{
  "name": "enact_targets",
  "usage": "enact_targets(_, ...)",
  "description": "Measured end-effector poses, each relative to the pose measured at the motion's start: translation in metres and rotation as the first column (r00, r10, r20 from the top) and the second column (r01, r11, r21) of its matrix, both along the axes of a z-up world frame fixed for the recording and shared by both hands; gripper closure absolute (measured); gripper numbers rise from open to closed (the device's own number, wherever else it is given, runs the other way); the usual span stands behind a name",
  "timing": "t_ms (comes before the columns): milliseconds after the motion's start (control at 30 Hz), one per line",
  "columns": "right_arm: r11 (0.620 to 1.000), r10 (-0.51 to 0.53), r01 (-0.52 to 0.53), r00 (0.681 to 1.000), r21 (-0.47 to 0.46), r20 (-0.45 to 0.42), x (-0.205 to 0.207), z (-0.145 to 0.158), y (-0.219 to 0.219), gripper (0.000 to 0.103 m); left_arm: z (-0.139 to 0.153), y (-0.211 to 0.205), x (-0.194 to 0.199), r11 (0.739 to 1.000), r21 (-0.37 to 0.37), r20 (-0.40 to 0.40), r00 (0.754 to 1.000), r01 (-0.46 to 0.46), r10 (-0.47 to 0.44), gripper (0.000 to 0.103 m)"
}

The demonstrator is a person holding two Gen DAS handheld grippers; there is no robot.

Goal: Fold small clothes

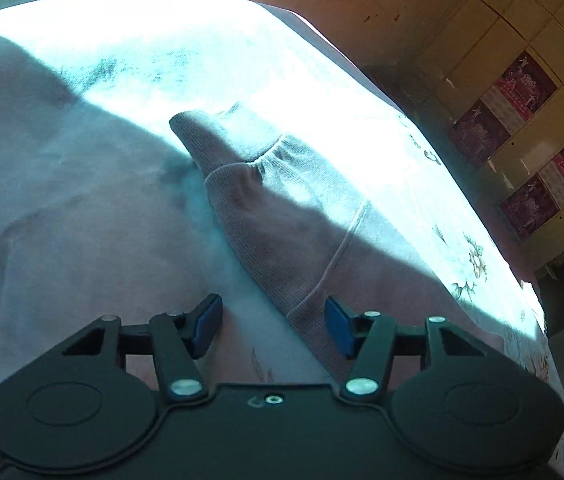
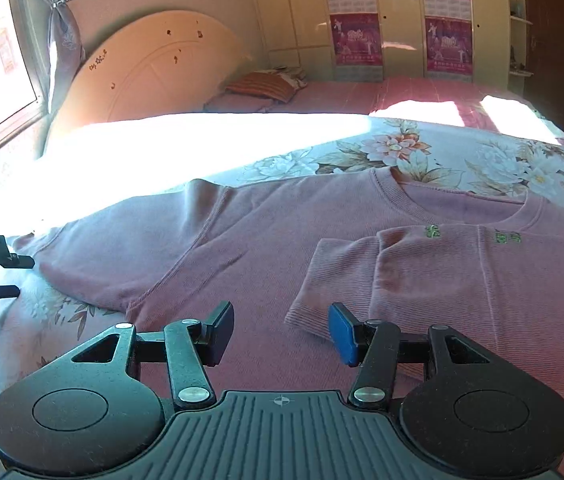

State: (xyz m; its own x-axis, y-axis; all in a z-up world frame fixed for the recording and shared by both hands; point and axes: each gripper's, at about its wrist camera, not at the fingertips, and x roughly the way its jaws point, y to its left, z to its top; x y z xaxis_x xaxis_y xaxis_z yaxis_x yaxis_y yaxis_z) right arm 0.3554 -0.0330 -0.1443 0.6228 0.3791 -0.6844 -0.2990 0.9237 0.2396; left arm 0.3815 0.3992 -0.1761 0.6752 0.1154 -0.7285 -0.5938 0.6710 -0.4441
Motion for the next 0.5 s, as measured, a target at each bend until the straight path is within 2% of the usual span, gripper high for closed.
enact_targets(133, 1.0, -0.012, 0.012, 1.0, -0.013, -0.003, 0.011, -0.006, 0.015, 0.051, -0.005, 0.021, 0.019, 1.0, -0.023, 0.044, 0.999, -0.009, 0.01, 0.046)
enact_targets(200, 1.0, -0.017, 0.017, 1.0, -0.016, -0.004, 0.015, -0.008, 0.021, 0.051, -0.006, 0.025, 0.026, 1.0, -0.017, 0.061, 0.998, -0.021, 0.022, 0.052)
enact_targets(233, 1.0, -0.019, 0.019, 1.0, -0.02, -0.003, 0.017, -0.009, 0.022, 0.051, -0.006, 0.026, 0.029, 1.0, -0.007, 0.061, 0.998, -0.029, 0.03, 0.059)
enact_targets(300, 0.999, -0.022, 0.021, 1.0, -0.031, -0.008, 0.021, -0.012, 0.026, 0.051, -0.009, 0.027, 0.031, 0.998, -0.002, 0.051, 0.997, -0.055, 0.055, 0.093)
enact_targets(367, 0.999, -0.023, 0.022, 1.0, -0.043, -0.016, 0.024, -0.016, 0.03, 0.051, -0.01, 0.029, 0.03, 0.997, -0.023, 0.062, 0.996, -0.07, 0.072, 0.096)
enact_targets(500, 0.997, -0.01, 0.007, 0.999, -0.077, -0.035, 0.029, -0.029, 0.036, 0.051, 0.01, 0.015, 0.024, 1.0, 0.008, 0.119, 0.993, -0.03, 0.029, 0.097)
